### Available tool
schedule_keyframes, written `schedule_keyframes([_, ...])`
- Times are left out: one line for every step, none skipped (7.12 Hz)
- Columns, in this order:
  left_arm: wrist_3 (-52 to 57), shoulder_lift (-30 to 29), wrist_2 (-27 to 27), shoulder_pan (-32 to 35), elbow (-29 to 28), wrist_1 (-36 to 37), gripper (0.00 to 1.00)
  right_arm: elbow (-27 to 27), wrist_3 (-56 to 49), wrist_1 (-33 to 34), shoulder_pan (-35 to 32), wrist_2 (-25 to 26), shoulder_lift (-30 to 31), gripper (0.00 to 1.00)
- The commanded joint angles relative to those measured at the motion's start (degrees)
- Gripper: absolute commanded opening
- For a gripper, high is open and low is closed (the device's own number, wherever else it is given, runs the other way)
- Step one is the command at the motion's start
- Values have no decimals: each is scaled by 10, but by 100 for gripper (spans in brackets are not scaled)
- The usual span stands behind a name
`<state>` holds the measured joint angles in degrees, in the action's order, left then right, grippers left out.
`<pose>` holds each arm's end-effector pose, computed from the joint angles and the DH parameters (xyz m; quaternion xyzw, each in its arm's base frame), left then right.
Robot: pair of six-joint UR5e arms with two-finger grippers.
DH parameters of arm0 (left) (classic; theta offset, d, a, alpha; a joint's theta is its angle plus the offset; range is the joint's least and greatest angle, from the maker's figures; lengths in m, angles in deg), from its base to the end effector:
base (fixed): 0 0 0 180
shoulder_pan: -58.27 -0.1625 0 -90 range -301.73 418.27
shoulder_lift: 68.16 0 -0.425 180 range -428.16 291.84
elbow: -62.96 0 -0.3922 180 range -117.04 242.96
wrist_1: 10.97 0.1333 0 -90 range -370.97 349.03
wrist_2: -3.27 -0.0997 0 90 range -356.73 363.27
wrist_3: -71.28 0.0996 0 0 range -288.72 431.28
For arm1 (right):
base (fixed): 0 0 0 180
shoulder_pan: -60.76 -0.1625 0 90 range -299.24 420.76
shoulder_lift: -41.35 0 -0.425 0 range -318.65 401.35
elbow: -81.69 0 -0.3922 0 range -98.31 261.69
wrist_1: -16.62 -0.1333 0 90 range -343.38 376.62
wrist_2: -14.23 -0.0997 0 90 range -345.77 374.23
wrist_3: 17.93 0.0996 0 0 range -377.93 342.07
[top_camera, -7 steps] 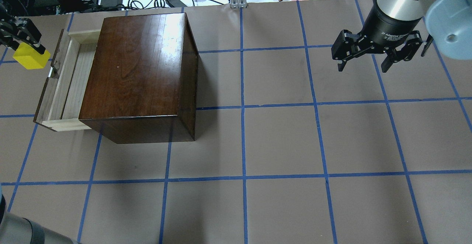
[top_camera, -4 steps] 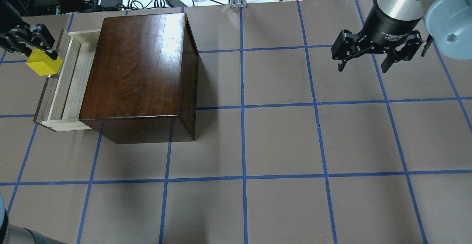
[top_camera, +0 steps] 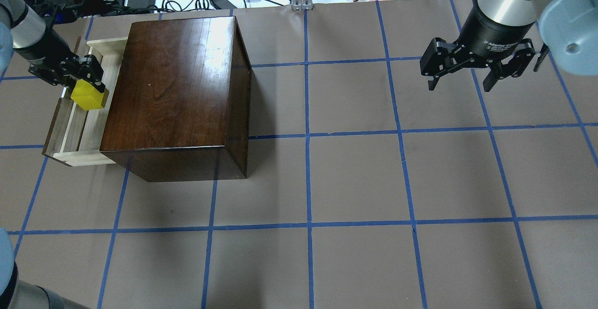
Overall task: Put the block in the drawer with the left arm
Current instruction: 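Carry the yellow cube with the left gripper into the open drawer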
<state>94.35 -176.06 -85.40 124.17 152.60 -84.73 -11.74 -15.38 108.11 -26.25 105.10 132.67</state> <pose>0.1220 -0.6049 0.3469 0.0091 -0.9998 -0.0058 0.0152 0.1065 -0.4870 0.4723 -0.0483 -0.9988 -0.0054 0.0076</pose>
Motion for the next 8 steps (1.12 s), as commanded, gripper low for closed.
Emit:
schedule_keyframes([0, -2, 1, 0, 15, 14, 20, 0, 0, 0, 0, 0, 0, 100])
schedule_keyframes([0, -3, 1, 0, 15, 14, 20, 0, 0, 0, 0, 0, 0, 100])
schedule_keyframes([4, -3, 1, 0, 14, 14, 70, 0, 0, 0, 0, 0, 0, 100])
schedule_keyframes([0, -5, 1, 0, 12, 13, 100, 0, 0, 0, 0, 0, 0, 100])
schedule_keyframes([0, -5, 1, 0, 9, 13, 100, 0, 0, 0, 0, 0, 0, 100])
schedule_keyframes([2, 1, 2, 0, 7, 13, 100, 0, 0, 0, 0, 0, 0, 100])
schedule_keyframes([3, 16, -1, 2, 6, 10, 100, 0, 0, 0, 0, 0, 0, 100])
schedule_keyframes([4, 31, -4, 5, -3, -5, 100, 0, 0, 0, 0, 0, 0, 100])
